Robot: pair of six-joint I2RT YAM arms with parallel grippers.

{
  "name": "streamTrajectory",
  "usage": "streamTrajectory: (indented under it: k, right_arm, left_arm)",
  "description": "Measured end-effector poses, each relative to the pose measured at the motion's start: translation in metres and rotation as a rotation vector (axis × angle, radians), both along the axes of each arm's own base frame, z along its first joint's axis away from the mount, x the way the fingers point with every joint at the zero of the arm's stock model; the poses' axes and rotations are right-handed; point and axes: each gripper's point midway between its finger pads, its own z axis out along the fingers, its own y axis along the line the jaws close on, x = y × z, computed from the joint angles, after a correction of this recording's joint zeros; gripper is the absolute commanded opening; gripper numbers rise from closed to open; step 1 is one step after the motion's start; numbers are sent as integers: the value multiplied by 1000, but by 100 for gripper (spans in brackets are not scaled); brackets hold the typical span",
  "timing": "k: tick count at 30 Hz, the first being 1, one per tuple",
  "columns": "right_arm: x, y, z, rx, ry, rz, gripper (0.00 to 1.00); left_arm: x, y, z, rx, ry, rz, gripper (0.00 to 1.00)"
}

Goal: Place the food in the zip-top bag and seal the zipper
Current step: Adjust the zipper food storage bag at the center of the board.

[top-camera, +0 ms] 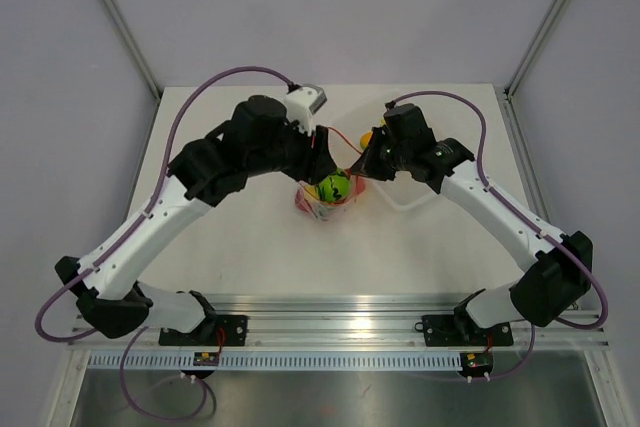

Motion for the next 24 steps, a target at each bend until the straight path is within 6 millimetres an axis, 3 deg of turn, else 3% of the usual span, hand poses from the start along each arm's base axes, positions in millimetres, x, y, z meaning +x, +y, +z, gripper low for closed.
streamTrajectory:
  k: [2, 6, 10, 14, 24]
  right_arm:
    - [1, 2, 2, 14, 4, -5, 0]
    - [1, 4, 4, 31, 9, -13, 0]
    - [1, 5, 5, 42, 12, -17, 0]
    - [1, 6, 6, 48, 17, -20, 0]
    - [0, 7, 7, 60, 24, -18, 0]
  left_arm:
    - [-28, -19, 6, 8, -39, -90, 51]
    - [-47, -45, -10, 85, -66, -152, 50]
    - [-39, -65, -46, 196, -61, -145, 47]
    - [-24, -67, -74, 279, -64, -102, 46]
    - [-5, -72, -98, 355, -95, -46, 33]
